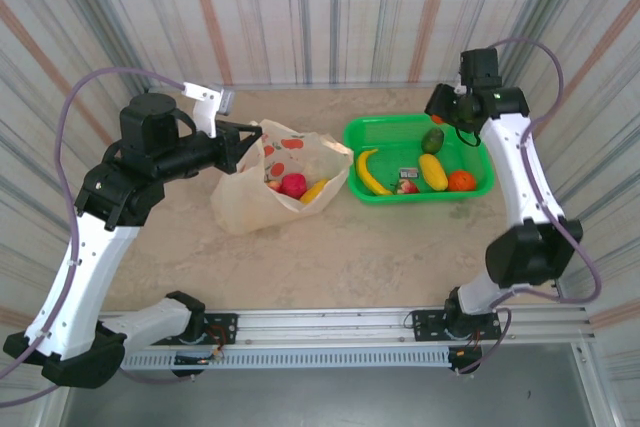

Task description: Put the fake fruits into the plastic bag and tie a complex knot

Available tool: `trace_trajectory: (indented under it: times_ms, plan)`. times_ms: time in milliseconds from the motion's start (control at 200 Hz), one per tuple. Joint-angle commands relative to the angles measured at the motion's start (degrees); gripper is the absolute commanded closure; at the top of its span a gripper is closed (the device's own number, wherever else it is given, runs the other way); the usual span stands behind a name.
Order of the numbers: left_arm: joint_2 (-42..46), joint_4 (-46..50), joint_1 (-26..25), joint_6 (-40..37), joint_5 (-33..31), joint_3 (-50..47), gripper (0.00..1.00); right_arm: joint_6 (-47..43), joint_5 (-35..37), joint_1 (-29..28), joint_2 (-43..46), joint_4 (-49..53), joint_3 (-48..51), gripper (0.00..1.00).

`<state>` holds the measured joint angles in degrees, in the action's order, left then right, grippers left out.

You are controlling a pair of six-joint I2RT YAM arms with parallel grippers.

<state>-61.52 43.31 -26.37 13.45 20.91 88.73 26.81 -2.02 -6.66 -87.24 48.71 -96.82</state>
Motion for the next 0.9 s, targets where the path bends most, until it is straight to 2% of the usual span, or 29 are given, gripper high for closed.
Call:
trace_trajectory:
  times_ms: [0,140,266,381,476,621,756,897]
  plan:
    - [0.7,0.4,-0.4,-1.2,-0.8,1.4,0.98,-2.6,-8.5,-5.0,6.2,-2.4,-3.3,0.34]
    - [0.7,0.4,-0.4,-1.2,-1.2,1.4,0.98,-4.1,-14.9,-14.9,9.2,-5.8,-8.8,0.35]
    - [0.8,0.5,-0.4,-1.2,-1.7,1.3,0.98,-6.0,-19.9,-25.5,8.0,-7.5,-14.2,0.34]
    - [1.0,0.8,-0.4,-1.2,-2.3,1.4,0.98,-8.5,-18.7,-34.2,5.9,-6.3,-15.4,0.34]
    - [1.5,0.9,-0.4,-1.3,-2.8,1.2,0.98,-10.2,-15.5,-39.2,4.2,-5.5,-13.3,0.34]
    - [2.1,0.9,-0.4,-1.5,-3.6,1.1,0.98,-10.7,-8.9,-43.3,1.8,-6.6,-6.1,0.35]
    - [2.5,1.0,-0.4,-1.7,-4.2,0.8,0.98,-7.7,-1.7,-44.2,-0.7,-9.1,-1.2,0.39]
    - [2.7,0.7,-0.4,-1.9,-4.5,0.4,0.98,-5.6,4.5,-44.5,-6.1,-9.6,-1.3,0.4]
